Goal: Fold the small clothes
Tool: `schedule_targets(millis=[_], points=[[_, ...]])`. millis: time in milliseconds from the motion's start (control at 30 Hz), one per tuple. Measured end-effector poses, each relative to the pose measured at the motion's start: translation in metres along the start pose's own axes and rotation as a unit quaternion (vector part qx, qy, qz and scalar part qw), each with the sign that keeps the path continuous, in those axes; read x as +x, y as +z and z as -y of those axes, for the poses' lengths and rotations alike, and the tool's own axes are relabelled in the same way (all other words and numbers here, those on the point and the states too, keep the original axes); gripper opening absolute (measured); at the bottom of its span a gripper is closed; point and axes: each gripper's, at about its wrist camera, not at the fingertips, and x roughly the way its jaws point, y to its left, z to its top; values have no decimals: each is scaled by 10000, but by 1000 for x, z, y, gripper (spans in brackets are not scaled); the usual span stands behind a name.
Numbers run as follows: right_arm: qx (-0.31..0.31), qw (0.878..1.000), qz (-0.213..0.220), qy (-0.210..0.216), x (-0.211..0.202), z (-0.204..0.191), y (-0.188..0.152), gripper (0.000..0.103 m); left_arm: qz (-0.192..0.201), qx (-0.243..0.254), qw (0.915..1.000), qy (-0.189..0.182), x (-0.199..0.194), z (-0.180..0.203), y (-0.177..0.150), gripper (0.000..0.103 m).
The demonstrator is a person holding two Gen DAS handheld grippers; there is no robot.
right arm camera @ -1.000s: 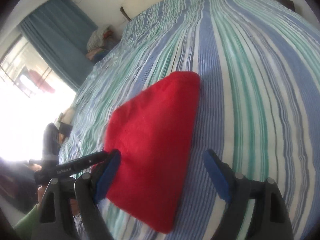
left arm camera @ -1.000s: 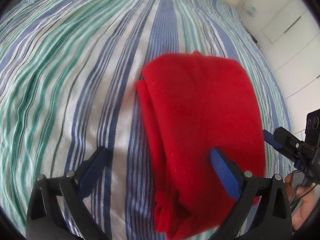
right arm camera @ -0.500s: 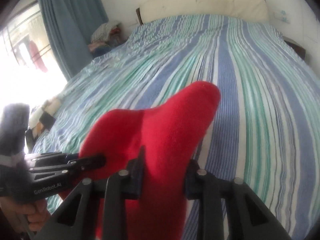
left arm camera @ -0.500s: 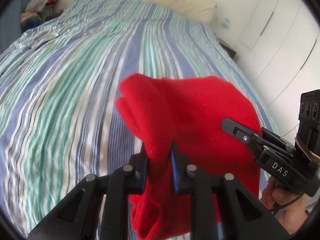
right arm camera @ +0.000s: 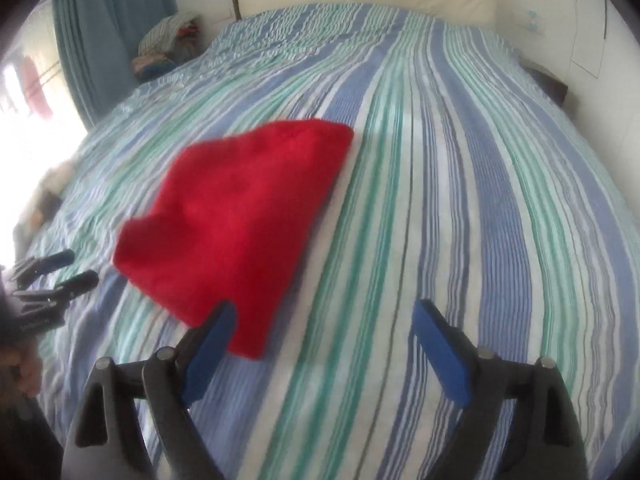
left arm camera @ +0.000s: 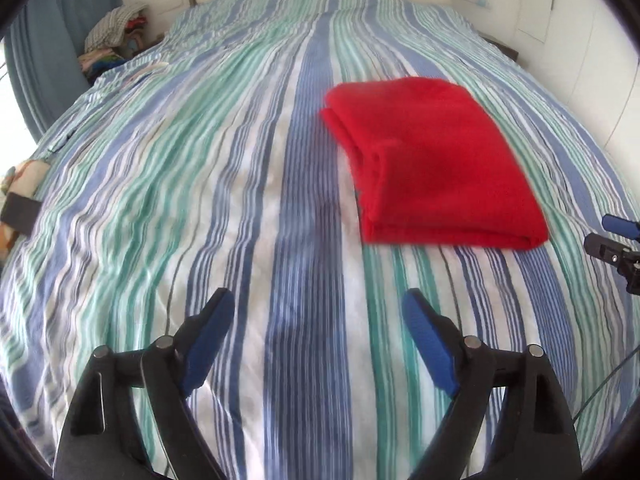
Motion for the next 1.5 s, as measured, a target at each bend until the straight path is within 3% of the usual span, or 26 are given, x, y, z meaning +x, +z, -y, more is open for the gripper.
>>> schedule_targets(millis=[133, 267, 500, 633, 900, 1500], points=[[-77, 9999, -118, -67, -24, -10, -65, 91, 384, -9, 9991, 160, -41, 16, -15, 99], [47, 9998, 165, -112, -65, -24, -86, 98, 707, -189, 9973, 89, -79, 21, -3, 100], [78, 9988, 445, -204, -116, -47, -76, 102, 851, -78, 9943, 636, -119, 25, 0, 100], [55, 9986, 493, -190, -136, -56, -69, 102, 611, -75, 9968, 514, -132, 27, -5, 100], [58, 9981, 568, -232, -170, -69, -66, 102, 527, -139, 9973, 489, -151, 29, -12, 100], [-262, 9977, 495, -389, -202, -97, -70, 102, 581, -92, 9973, 432, -179, 33, -18, 102]])
